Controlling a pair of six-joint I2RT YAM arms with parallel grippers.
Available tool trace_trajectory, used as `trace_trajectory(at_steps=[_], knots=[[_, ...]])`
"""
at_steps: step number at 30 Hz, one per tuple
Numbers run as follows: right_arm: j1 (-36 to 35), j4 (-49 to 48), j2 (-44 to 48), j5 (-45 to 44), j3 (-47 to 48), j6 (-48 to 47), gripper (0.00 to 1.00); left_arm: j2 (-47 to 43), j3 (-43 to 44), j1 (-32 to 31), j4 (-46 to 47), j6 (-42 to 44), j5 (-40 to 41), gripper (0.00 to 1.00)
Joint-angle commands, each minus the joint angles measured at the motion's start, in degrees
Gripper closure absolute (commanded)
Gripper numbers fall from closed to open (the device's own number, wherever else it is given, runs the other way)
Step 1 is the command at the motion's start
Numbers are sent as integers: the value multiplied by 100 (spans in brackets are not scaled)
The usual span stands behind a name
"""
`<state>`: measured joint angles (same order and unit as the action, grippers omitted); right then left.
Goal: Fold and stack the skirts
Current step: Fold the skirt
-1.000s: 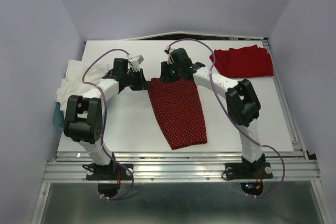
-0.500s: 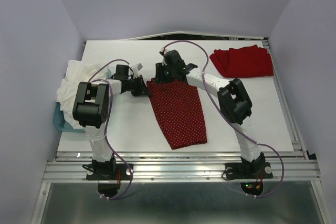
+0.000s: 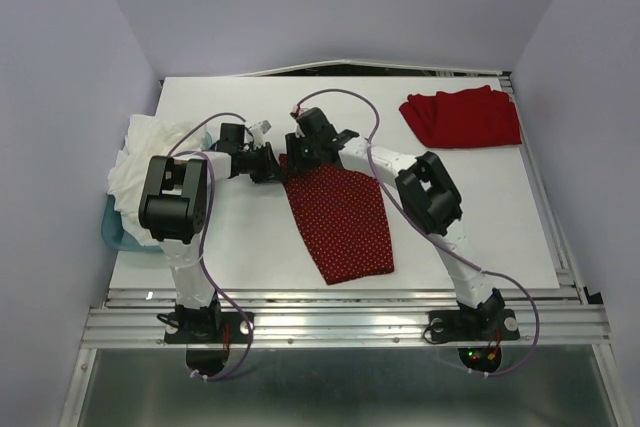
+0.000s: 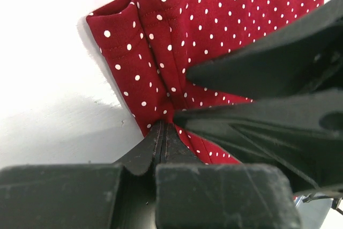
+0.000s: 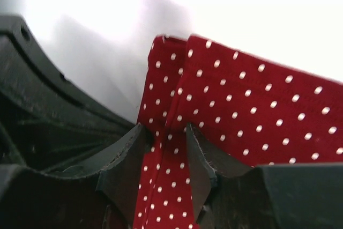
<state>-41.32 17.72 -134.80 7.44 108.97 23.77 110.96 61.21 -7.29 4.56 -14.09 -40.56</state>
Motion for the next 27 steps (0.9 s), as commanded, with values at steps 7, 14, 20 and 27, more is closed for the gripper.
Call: trace_trajectory(at_steps=[7, 14, 20, 27], knots=[[-43, -22, -266, -331, 538, -127, 69, 58, 14, 26, 80, 29, -14, 100], [-43, 83, -397, -366, 687, -224, 82, 67, 49, 35, 72, 11, -31, 100], [-43, 171, -363, -261, 775, -224, 99, 75, 31, 52, 72, 20, -31, 100], [-43, 153, -11, -112, 845, -198, 99, 102, 49, 61, 54, 20, -23, 100]])
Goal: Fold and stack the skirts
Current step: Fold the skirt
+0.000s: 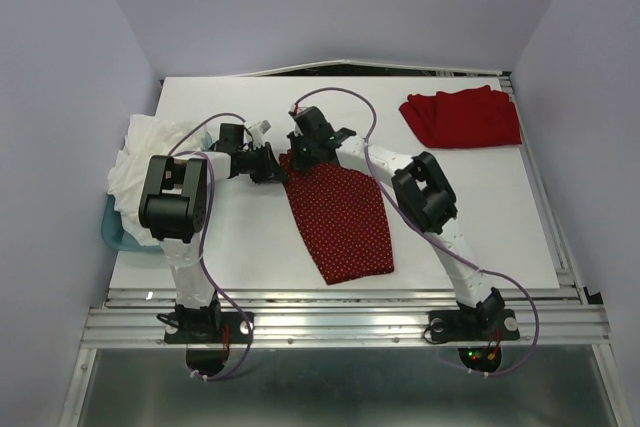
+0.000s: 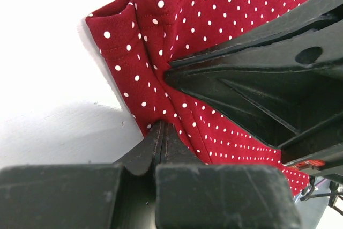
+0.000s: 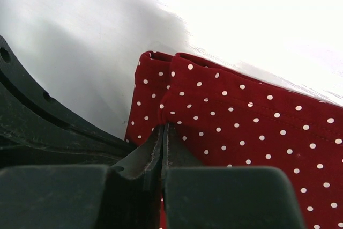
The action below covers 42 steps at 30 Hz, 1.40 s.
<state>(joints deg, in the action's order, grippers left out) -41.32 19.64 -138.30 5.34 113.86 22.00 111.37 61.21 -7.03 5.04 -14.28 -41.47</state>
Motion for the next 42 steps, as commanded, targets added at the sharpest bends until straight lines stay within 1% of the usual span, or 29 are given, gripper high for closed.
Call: trace_trajectory(at_steps=[1, 5, 13, 19, 25, 28, 29, 31, 32, 34, 35, 37, 38, 40, 41, 42], knots=[[-43, -48, 382, 203, 365, 58, 99, 51, 49, 26, 6, 48, 69, 100], [-43, -109, 558, 467, 286, 243, 99, 42, 58, 35, -3, 66, 96, 100], [-43, -153, 550, 775, 84, 472, 99, 51, 49, 35, -20, 75, 113, 100], [-43, -215, 462, 792, 13, 551, 99, 78, 58, 35, -20, 92, 122, 100], [-43, -232, 207, 784, 162, 534, 99, -1, 49, 44, -38, 110, 131, 100], [-43, -232, 128, 723, 198, 464, 99, -159, 49, 96, -178, 189, 157, 95], [-43, -232, 110, 705, 198, 437, 99, -203, 75, 114, -248, 233, 157, 90], [-43, -232, 102, 696, 215, 402, 99, -361, 102, 201, -477, 382, 105, 86], [-43, -232, 101, 722, 206, 419, 96, -431, 119, 263, -669, 452, 61, 82], [-43, -241, 119, 818, 215, 419, 89, -616, 119, 316, -802, 636, -10, 77], [-43, -241, 154, 854, 233, 419, 82, -817, 110, 351, -933, 707, -79, 73], [-43, -241, 215, 977, 250, 376, 75, -1029, 119, 448, -1074, 804, -115, 69], [-43, -241, 329, 1012, 268, 358, 66, -1178, 137, 474, -1275, 952, -133, 68], [-43, -232, 487, 1213, 285, 288, 57, -1302, 233, 527, -1513, 1102, -159, 68], [9, -224, 697, 1284, 286, 235, 48, -1433, 251, 527, -1715, 1277, -116, 68], [10, -206, 821, 1372, 259, 148, 44, -1504, 268, 527, -1804, 1340, -46, 68]])
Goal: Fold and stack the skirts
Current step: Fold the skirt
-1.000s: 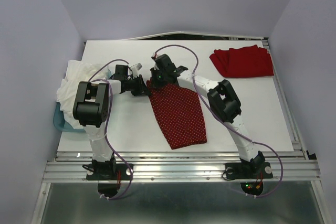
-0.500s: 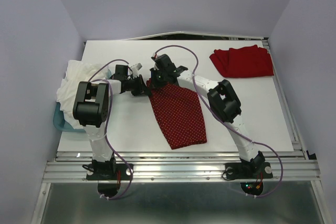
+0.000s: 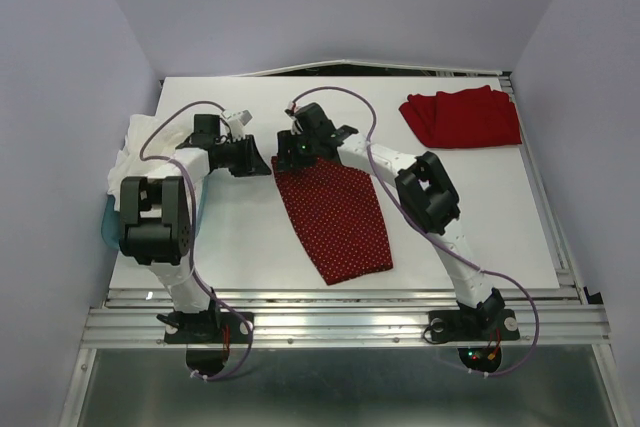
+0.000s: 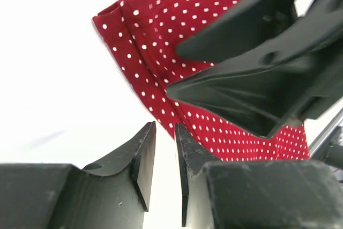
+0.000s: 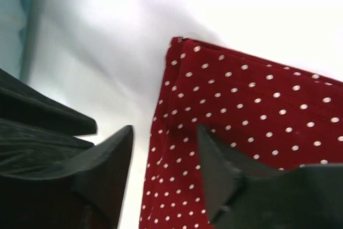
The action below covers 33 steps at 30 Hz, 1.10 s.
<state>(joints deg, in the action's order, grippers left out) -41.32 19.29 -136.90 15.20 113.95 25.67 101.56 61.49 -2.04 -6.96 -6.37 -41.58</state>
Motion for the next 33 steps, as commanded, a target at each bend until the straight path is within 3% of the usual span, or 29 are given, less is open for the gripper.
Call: trace_trajectory(at_steps=[1, 7, 10, 15, 16, 20, 26, 33], knots=[[10, -145, 821, 535, 224, -325, 40, -601, 231, 29, -666, 593, 36, 68], [431, 610, 2122, 624, -802, -1844, 38, -988, 179, -50, -1105, 1146, 168, 73], [896, 971, 2736, 939, -1810, -2932, 37, -1304, 257, -567, -1412, 1995, 587, 74], [1705, 2032, 3090, 1634, -2763, -3542, 41, -1665, 205, -1973, -1449, 2860, 1511, 74], [1767, 2157, 3195, 1818, -3095, -3673, 44, -1674, 127, -2428, -1405, 2991, 1774, 74], [1768, 2316, 3459, 2250, -3835, -3754, 46, -1290, 73, -3161, -1501, 3353, 1881, 78], [1768, 2255, 3477, 2426, -4627, -3701, 50, -200, 222, -3320, -1466, 3344, 2180, 97], [1768, 1729, 3047, 2515, -4796, -3087, 53, 873, 898, -2891, -1352, 3519, 2787, 100]])
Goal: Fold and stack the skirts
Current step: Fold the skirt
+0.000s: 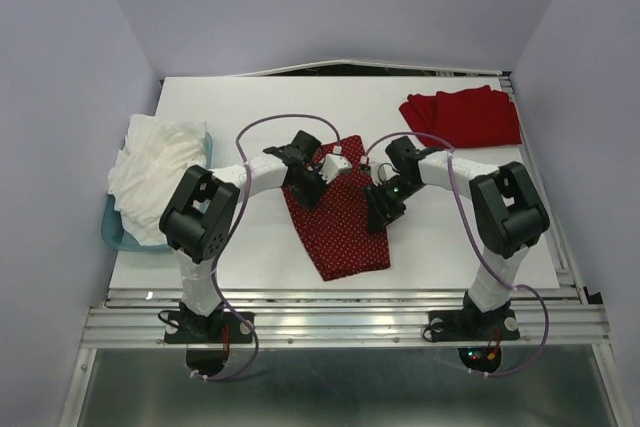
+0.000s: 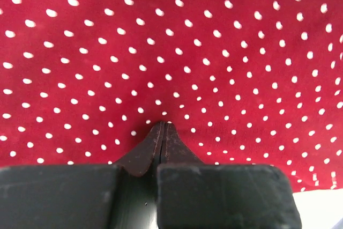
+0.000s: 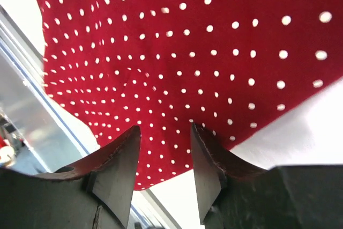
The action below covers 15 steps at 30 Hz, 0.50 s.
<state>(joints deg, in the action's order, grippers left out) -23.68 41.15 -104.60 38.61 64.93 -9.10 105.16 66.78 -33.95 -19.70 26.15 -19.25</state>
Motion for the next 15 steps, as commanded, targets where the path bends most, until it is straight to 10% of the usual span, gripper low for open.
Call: trace_trajectory(at_steps=[1, 6, 15], knots=[[4, -484, -227, 173, 108, 392, 53, 610, 440, 363, -77, 268, 597, 100], [56, -476, 228, -283, 539, 786, 50, 471, 669, 609, -148, 408, 589, 99], [109, -555, 1810, -565, -550, 2087, 39, -2217, -252, 312, 518, 276, 271, 56]])
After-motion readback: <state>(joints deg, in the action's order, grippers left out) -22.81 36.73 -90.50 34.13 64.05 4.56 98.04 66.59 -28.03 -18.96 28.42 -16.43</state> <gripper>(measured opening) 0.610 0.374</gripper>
